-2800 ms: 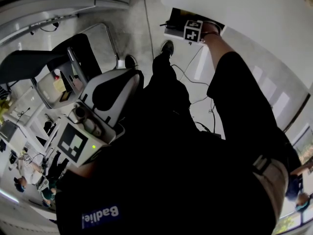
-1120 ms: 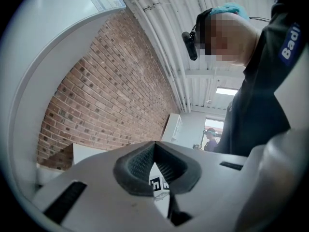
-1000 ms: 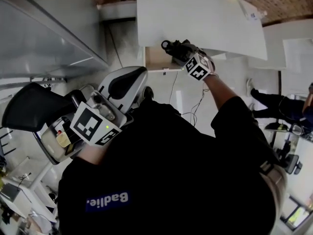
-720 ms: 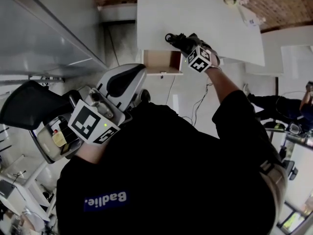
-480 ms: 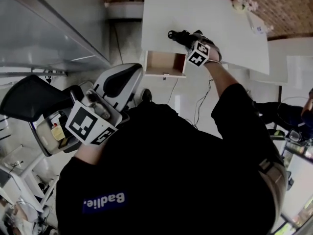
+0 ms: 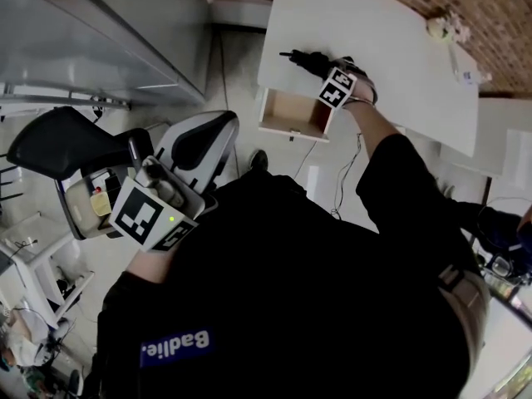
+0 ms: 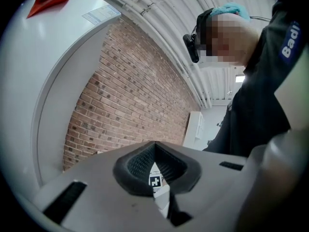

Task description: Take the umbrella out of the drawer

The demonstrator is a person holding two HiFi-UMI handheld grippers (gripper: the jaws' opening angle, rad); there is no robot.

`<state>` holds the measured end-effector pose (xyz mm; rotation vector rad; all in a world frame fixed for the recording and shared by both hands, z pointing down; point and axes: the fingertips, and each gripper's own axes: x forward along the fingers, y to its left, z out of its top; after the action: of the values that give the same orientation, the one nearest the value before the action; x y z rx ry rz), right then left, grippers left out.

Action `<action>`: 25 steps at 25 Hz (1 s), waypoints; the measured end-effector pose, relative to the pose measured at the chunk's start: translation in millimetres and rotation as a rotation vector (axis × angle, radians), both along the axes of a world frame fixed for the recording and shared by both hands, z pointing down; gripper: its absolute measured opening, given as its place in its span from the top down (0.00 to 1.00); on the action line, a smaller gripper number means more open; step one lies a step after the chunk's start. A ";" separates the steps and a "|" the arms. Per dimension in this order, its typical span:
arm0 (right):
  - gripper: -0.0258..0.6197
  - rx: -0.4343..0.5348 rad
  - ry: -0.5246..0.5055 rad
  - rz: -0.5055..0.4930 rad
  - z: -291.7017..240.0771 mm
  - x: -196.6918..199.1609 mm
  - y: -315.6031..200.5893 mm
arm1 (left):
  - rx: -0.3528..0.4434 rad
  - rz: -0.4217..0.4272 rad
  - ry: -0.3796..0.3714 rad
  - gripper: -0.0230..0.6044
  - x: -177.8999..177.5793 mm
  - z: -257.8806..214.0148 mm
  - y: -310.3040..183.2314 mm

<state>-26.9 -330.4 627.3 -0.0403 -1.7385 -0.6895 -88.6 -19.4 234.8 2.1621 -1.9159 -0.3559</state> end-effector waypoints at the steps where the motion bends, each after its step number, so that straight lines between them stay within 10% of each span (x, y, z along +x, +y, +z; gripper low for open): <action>1: 0.57 -0.001 0.002 -0.004 3.5 -2.0 0.7 | -0.004 -0.007 -0.002 0.96 -0.3 0.6 0.2; 13: 0.55 0.005 0.031 -0.045 19.9 -14.9 5.7 | -0.035 -0.003 -0.006 0.96 4.4 5.4 -6.5; 25: 0.53 -0.044 -0.290 0.121 -56.7 -2.0 31.4 | 0.020 0.132 0.000 0.96 24.8 2.0 -5.6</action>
<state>-28.9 -299.0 570.6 0.1394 -2.0152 -0.5897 -63.8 -24.9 236.8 2.2869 -1.7645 -0.3523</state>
